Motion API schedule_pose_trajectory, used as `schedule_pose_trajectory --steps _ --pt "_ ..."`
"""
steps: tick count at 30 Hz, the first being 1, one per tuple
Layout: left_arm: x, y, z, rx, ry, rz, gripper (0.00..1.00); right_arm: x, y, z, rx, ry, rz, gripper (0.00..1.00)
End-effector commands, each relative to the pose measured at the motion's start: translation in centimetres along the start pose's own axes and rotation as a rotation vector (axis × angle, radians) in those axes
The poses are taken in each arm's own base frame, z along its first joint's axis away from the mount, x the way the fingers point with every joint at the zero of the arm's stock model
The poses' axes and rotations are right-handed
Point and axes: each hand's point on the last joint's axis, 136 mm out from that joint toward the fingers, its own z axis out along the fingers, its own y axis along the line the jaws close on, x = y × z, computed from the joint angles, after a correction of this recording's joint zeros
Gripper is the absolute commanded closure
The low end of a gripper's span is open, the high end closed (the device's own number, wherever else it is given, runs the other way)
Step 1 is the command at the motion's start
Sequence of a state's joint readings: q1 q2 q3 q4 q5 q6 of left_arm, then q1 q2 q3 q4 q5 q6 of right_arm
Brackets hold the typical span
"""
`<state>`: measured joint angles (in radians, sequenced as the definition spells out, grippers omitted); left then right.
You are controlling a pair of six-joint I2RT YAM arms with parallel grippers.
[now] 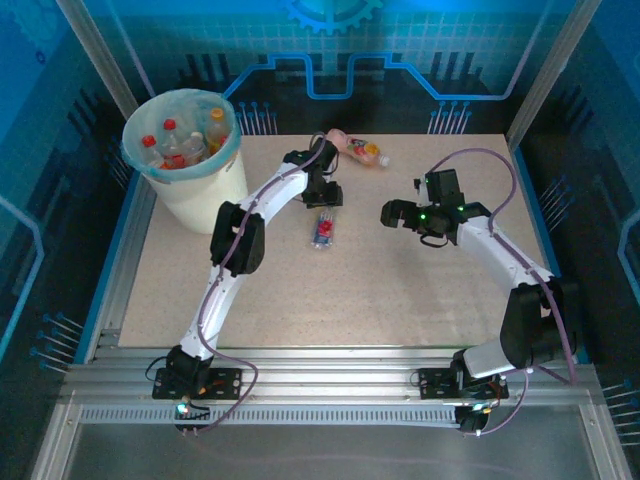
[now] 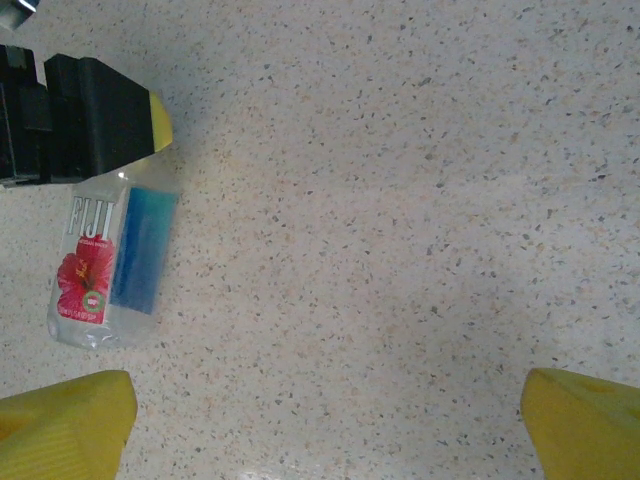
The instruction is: Put the plastic bottles in the bin
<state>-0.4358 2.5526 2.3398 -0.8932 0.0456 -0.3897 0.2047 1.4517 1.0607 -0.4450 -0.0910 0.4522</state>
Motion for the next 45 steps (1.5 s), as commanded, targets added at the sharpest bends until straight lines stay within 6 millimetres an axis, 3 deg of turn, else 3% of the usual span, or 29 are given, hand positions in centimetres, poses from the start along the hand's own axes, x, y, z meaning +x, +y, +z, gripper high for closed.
schedule_pose_trajectory --steps 1,7,10,13,17,23,29,36,45 --pt "-3.1 -2.8 -7.0 0.067 -0.14 0.046 0.51 -0.3 1.0 -0.6 -0.017 -0.003 -0.012 0.0" --pt "-5.6 -5.0 -13.0 0.142 -0.285 0.066 0.54 -1.1 1.5 -1.0 -0.021 -0.014 -0.018 0.0" --pt "-6.3 -5.3 -14.3 0.148 -0.323 0.075 0.54 -1.4 1.9 -1.2 -0.025 -0.025 -0.022 0.0" --pt "-5.8 -4.7 -13.1 0.103 -0.296 0.092 0.48 -1.3 2.2 -1.1 -0.025 -0.026 -0.027 0.0" --pt "-3.6 -4.6 -9.8 0.035 -0.21 0.204 0.41 -0.5 2.3 -1.3 -0.021 -0.023 -0.029 0.0" --pt "-2.6 -3.6 -5.7 -0.047 -0.14 0.331 0.39 0.6 2.0 -1.3 -0.001 0.001 -0.042 0.0" --pt "-1.3 -4.1 -3.6 -0.04 -0.093 0.439 0.39 0.9 1.9 -2.0 0.022 -0.027 -0.05 0.0" --pt "0.5 -3.8 -1.4 -0.087 -0.033 0.538 0.4 2.1 1.9 -1.0 0.016 0.001 -0.04 0.0" --pt "0.4 -3.7 0.1 -0.129 -0.04 0.592 0.45 2.4 2.3 -1.0 0.019 0.005 -0.054 0.0"
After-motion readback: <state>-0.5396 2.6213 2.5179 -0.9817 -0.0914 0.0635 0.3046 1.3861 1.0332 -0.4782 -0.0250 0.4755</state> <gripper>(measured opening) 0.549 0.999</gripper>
